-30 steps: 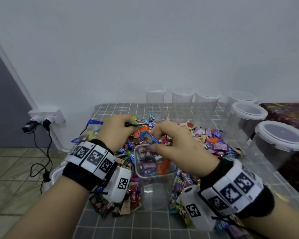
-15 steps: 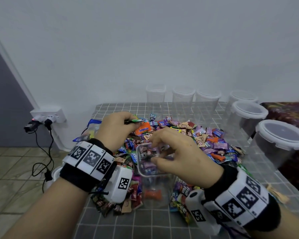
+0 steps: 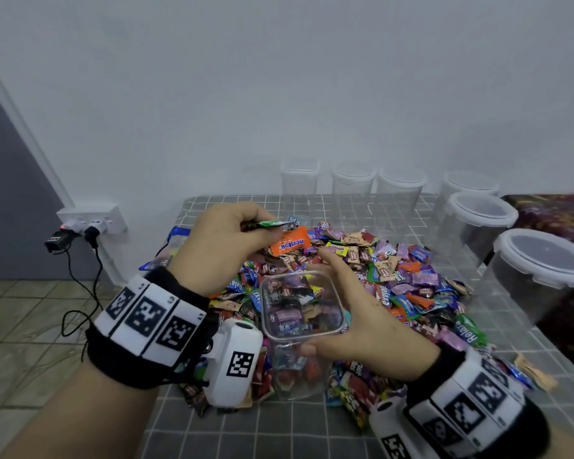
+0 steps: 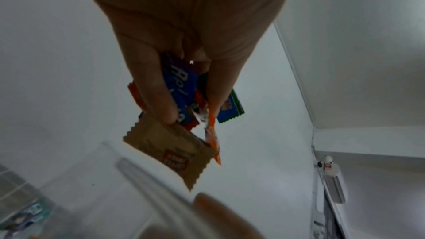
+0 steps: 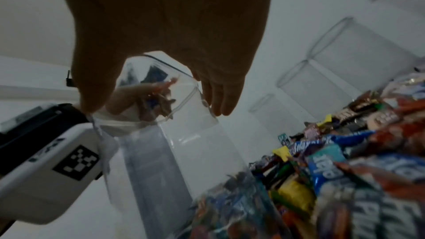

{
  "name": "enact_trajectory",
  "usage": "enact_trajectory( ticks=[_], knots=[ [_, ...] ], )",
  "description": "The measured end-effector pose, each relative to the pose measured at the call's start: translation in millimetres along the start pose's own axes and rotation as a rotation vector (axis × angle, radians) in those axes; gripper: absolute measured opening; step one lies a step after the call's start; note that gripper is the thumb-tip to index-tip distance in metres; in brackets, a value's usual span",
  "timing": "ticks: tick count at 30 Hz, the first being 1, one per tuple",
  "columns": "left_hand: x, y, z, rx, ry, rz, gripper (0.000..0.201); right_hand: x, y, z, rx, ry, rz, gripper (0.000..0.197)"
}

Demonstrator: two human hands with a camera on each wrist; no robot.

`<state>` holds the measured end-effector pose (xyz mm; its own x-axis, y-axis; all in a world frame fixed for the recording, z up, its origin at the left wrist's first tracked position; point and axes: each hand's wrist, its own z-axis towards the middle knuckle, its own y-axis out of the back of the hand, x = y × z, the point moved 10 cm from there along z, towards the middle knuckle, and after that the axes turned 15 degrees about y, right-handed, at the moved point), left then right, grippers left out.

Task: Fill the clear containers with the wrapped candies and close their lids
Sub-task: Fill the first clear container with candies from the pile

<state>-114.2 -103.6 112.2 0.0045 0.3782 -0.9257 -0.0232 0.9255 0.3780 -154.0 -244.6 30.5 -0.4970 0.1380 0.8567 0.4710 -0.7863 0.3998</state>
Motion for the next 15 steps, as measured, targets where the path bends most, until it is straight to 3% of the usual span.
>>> enact_trajectory(
  ticks=[5,12,15],
  knots=[
    [-6,-14,-7,0.111,-0.015,-0.028,0.012,-6,1,3,-0.069,-0.038,-0.05,0.08],
    [1,-34,-12,0.211,-0.017,0.028,0.011,-4,4,4,-0.13,-0.029,0.008,0.082],
    [3,-41,-14,0.189,-0.048,0.137,0.009,-6,7,4,-0.155,-0.034,-0.012,0.085]
  ],
)
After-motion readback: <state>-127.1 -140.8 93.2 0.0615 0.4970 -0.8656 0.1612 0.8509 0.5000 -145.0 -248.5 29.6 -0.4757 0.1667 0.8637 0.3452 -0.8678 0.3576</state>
